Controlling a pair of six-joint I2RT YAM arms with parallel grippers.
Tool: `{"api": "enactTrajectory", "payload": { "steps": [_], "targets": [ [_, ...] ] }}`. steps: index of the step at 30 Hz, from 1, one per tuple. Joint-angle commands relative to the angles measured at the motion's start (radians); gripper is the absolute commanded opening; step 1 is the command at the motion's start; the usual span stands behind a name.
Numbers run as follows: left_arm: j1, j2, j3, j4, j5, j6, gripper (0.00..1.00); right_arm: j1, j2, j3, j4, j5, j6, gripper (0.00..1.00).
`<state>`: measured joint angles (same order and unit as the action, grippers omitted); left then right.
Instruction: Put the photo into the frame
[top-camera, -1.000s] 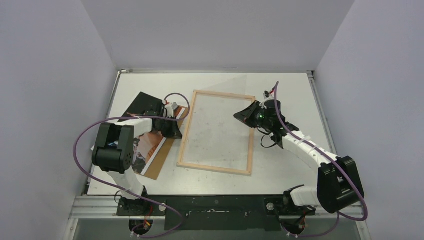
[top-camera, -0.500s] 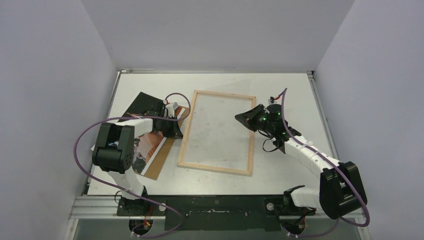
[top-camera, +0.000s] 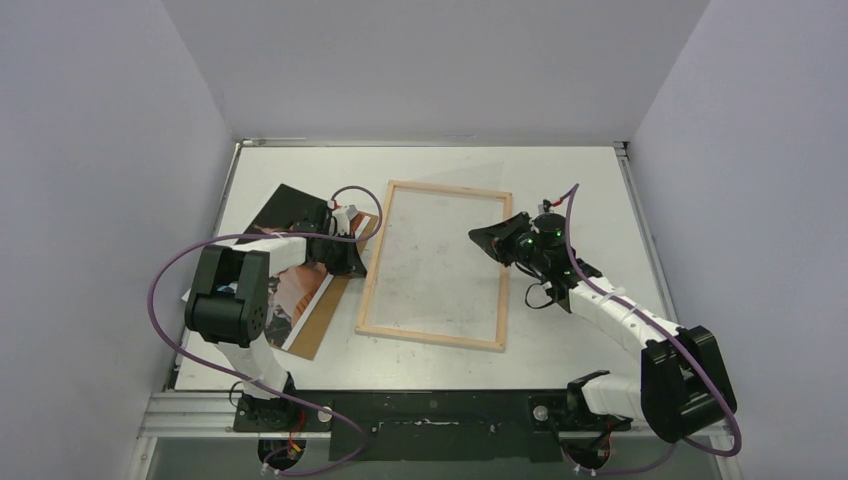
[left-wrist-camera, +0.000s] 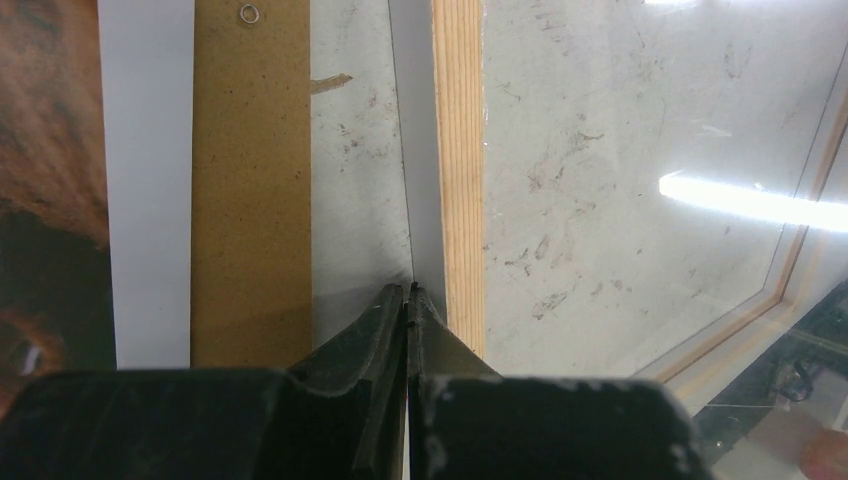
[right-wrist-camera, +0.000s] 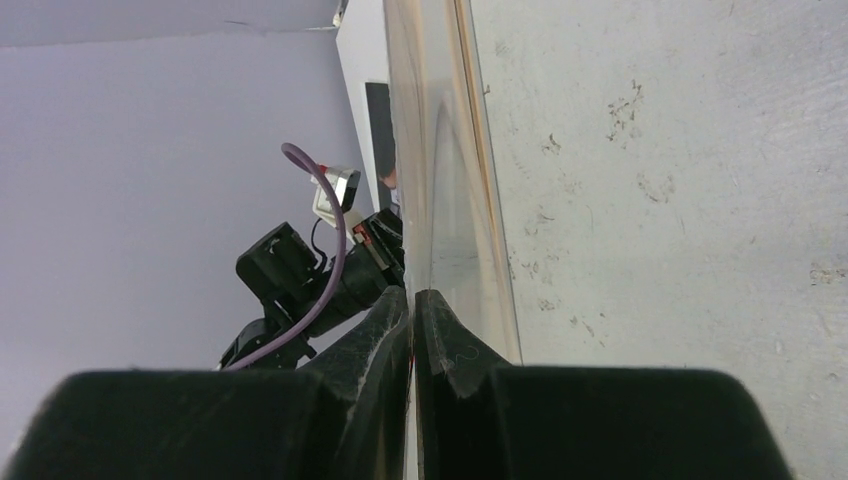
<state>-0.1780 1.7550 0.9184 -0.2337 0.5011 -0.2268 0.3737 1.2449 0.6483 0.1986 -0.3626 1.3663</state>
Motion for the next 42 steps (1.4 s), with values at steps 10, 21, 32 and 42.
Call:
{"api": "enactTrajectory", "payload": {
  "steps": [10,21,32,42],
  "targets": [
    [-0.011,0.019,0.000,0.028,0.022,-0.011,0.00,0.026,-0.038,0.042,0.008,0.030,0.056,0.05],
    [-0.011,0.018,-0.003,0.027,0.020,-0.008,0.00,0.029,-0.052,0.090,-0.044,0.081,0.021,0.05],
    [-0.011,0.013,-0.003,0.022,0.023,-0.005,0.00,0.049,-0.021,0.135,-0.070,0.107,-0.017,0.05],
    [-0.008,0.015,-0.001,0.016,0.020,-0.002,0.00,0.027,-0.022,0.145,-0.149,0.084,-0.190,0.05]
  ]
}}
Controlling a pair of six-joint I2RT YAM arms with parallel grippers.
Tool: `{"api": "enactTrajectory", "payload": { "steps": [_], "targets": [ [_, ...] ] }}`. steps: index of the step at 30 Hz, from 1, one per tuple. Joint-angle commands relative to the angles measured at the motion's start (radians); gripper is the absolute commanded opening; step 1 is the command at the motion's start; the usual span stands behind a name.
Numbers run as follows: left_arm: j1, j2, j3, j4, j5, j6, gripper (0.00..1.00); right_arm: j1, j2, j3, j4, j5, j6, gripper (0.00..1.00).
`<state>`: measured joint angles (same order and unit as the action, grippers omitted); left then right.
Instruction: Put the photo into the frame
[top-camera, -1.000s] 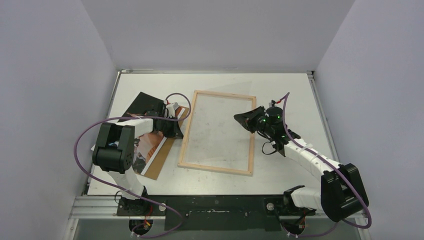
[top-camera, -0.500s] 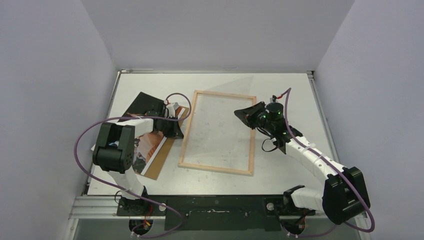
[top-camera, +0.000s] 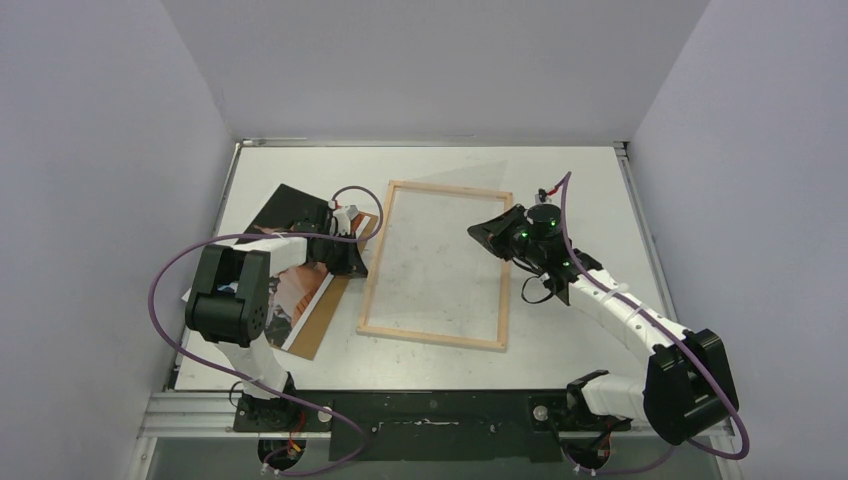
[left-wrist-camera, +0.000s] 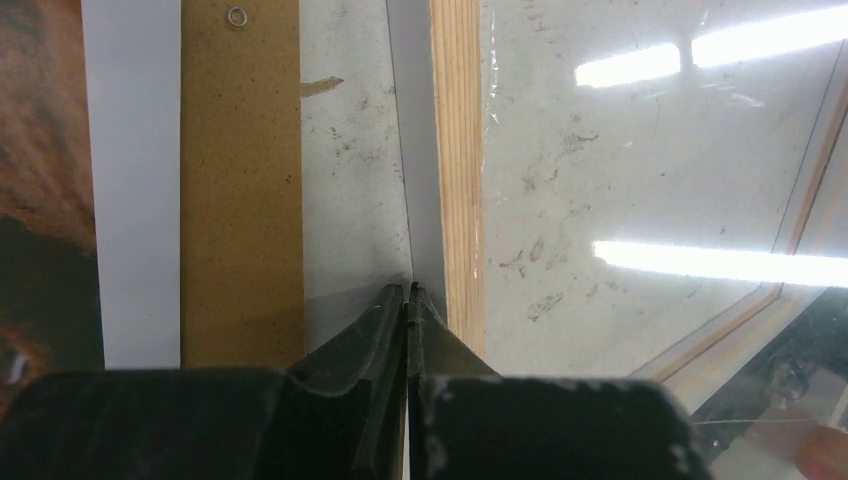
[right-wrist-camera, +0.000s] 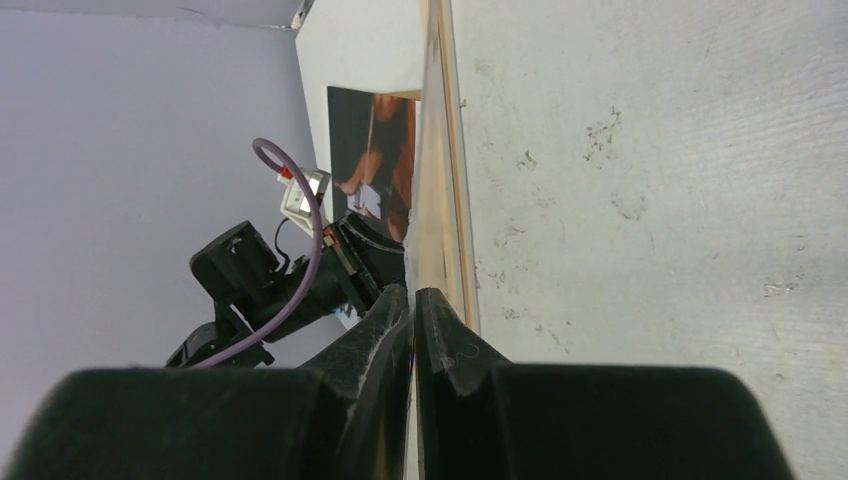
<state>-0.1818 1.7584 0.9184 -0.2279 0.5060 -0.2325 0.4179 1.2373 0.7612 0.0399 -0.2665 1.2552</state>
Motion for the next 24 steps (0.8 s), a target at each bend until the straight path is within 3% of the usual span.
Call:
{"api": "enactTrajectory", "payload": {
  "steps": [1,24],
  "targets": [
    [-0.004,0.011,-0.001,0.009,0.015,0.005,0.00,-0.022,-0.016,0.016,0.016,-0.020,-0.080,0.05],
    [0.000,0.010,0.000,0.005,0.012,0.004,0.00,-0.102,0.044,-0.056,0.094,-0.152,-0.196,0.05]
  ]
}}
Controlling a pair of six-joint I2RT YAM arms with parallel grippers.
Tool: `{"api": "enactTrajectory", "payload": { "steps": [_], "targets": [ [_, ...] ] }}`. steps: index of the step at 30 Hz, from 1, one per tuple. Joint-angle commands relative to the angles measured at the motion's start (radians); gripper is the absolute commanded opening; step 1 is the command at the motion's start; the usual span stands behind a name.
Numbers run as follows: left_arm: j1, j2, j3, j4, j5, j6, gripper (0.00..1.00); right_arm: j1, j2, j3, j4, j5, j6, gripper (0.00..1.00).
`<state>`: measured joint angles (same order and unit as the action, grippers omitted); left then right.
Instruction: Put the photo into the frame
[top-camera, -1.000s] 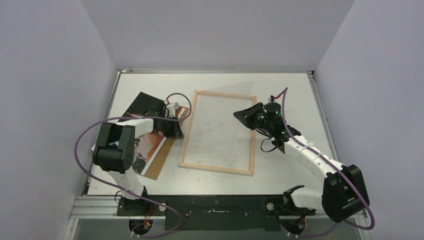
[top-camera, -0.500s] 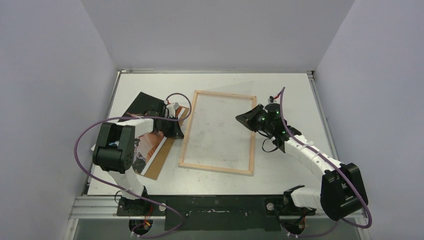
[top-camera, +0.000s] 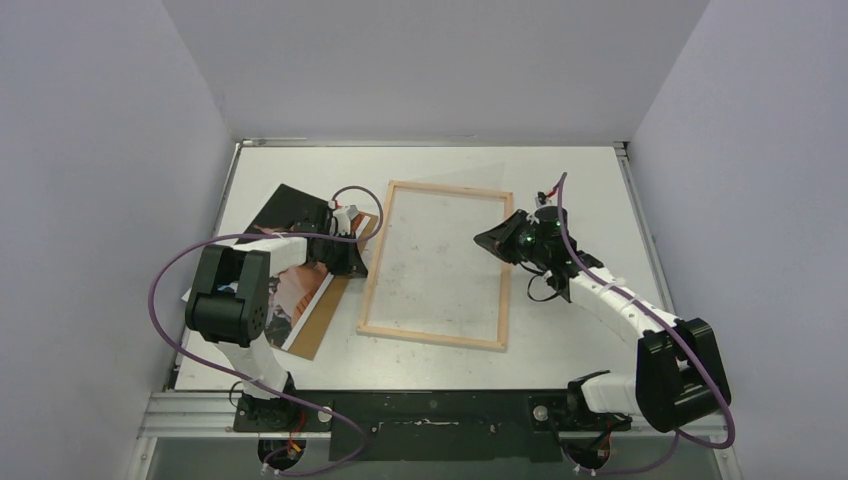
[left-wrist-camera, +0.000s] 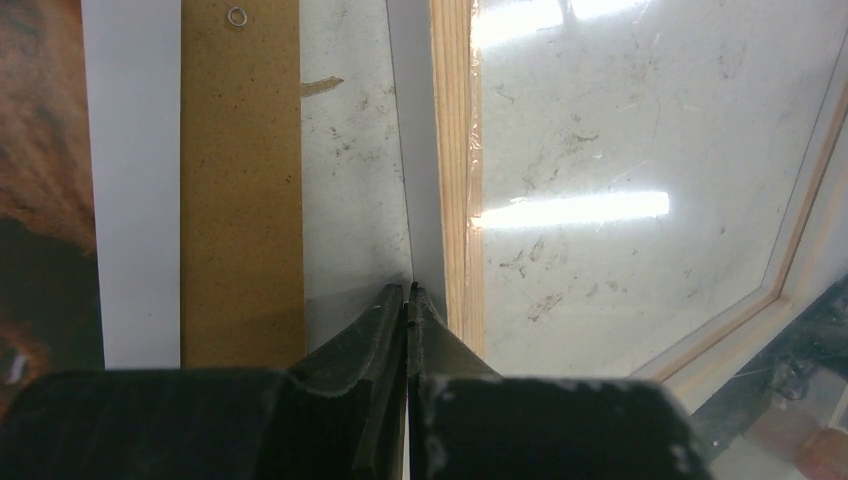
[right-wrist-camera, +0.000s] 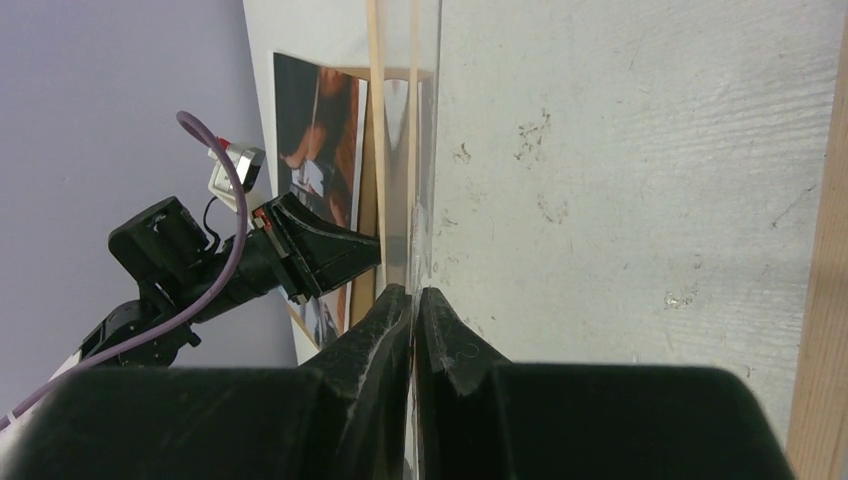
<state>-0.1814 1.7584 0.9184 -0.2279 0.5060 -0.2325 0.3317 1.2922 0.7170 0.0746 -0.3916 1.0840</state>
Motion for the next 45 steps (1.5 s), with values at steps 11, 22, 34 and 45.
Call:
{"api": "enactTrajectory", "payload": {
  "steps": [11,22,34,45],
  "targets": [
    [-0.002,0.012,0.006,0.006,0.011,0.001,0.00,-0.023,0.002,-0.044,0.088,-0.068,-0.018,0.05],
    [-0.002,0.012,0.009,0.001,0.009,0.001,0.00,-0.048,-0.006,-0.055,0.060,-0.083,-0.042,0.05],
    [-0.002,0.016,0.014,-0.001,0.011,-0.001,0.00,-0.060,0.036,-0.065,0.104,-0.096,-0.046,0.05],
    [-0.006,0.021,0.021,-0.002,0.015,-0.001,0.00,-0.078,0.106,-0.009,0.086,-0.116,-0.146,0.05]
  ]
}}
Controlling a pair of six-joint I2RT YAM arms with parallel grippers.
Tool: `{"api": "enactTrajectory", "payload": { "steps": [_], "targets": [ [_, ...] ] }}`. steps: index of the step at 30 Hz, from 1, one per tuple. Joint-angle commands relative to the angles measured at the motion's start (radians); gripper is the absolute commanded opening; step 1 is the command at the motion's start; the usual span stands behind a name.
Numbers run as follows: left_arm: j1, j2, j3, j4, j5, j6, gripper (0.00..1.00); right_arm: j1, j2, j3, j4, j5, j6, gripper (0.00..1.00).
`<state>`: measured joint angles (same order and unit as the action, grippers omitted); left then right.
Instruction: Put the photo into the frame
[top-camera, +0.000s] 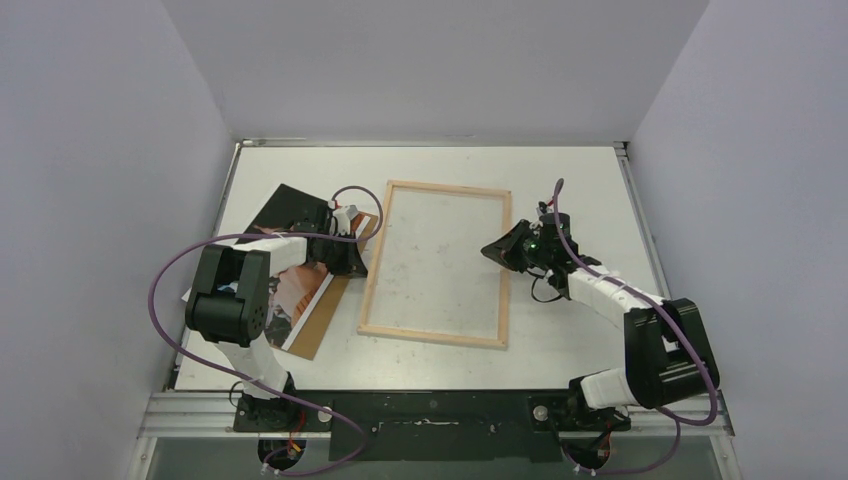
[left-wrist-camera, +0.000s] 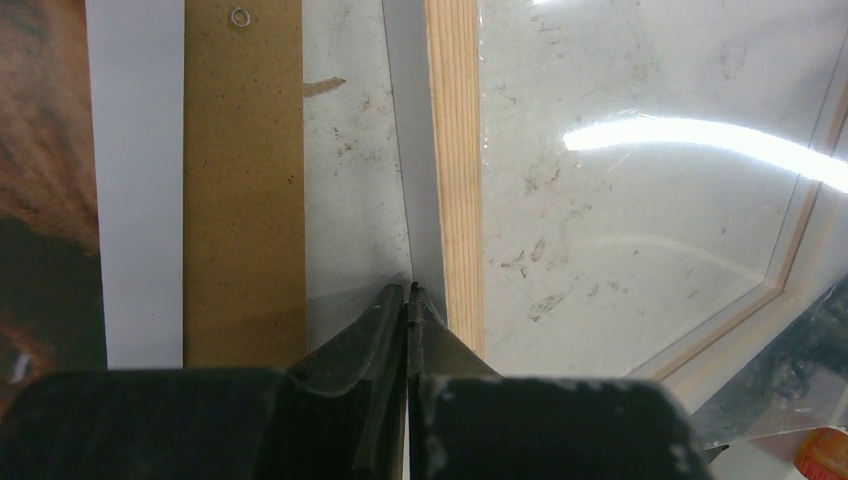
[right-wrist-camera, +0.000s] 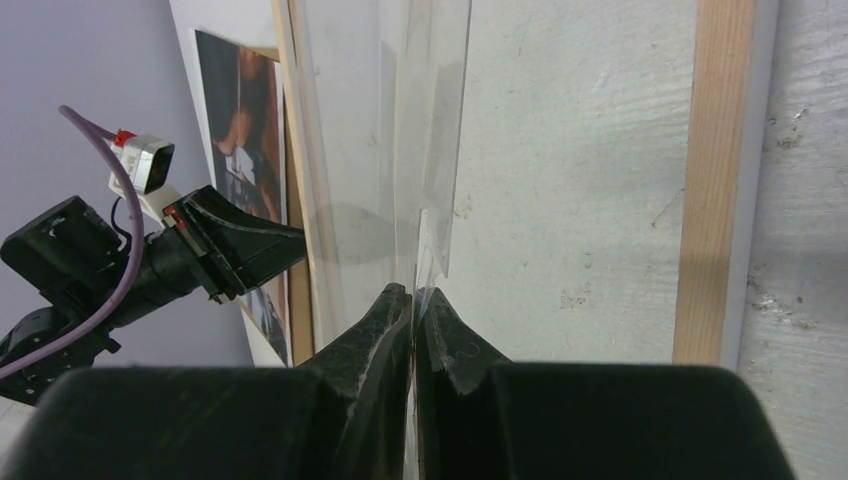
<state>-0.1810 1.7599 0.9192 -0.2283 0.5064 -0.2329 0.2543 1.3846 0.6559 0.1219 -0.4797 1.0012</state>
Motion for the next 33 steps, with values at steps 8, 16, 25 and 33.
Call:
{"api": "enactTrajectory", "payload": {
  "steps": [8,16,25,33],
  "targets": [
    [-0.012,0.024,0.036,-0.009,0.012,0.001,0.00,-0.012,0.037,0.073,0.062,-0.047,-0.133,0.05],
    [-0.016,0.023,0.040,-0.015,0.015,0.001,0.00,-0.011,0.020,0.088,0.045,0.005,-0.198,0.05],
    [-0.020,0.029,0.052,-0.025,0.016,0.006,0.00,-0.011,0.024,0.103,0.048,0.026,-0.252,0.05],
    [-0.020,0.023,0.048,-0.026,0.018,0.009,0.00,-0.005,0.053,0.123,0.062,0.024,-0.269,0.05]
  ]
}}
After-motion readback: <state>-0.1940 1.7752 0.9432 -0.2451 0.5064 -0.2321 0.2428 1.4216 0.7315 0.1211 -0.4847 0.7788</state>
